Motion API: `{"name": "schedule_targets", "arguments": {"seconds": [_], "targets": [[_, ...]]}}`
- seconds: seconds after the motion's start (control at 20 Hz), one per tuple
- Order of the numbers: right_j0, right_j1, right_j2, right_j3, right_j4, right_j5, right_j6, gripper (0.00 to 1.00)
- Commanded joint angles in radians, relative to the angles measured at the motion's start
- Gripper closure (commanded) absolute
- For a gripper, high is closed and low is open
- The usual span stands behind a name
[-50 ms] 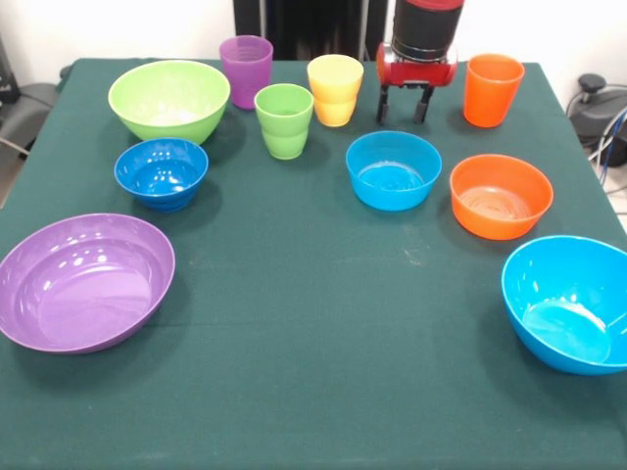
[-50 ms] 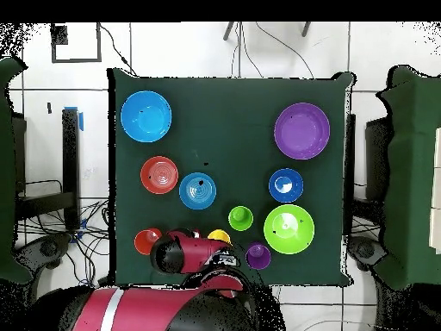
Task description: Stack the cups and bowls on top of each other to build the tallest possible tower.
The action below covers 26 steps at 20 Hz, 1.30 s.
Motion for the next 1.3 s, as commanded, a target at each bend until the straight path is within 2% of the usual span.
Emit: {"name": "schedule_targets", "arguments": {"seconds": [0.05,0.7,1.3], "targets": [[-0.049,0.151,0.057,-0.34,0.074,-0.062,0.135,0.0],[-0.042,0.133,0.052,-0.41,0.048,0.046,0.127,0.0],[-0.032,0.071,0.043,-0.378,0.039,0.121,0.157,0.0]]}}
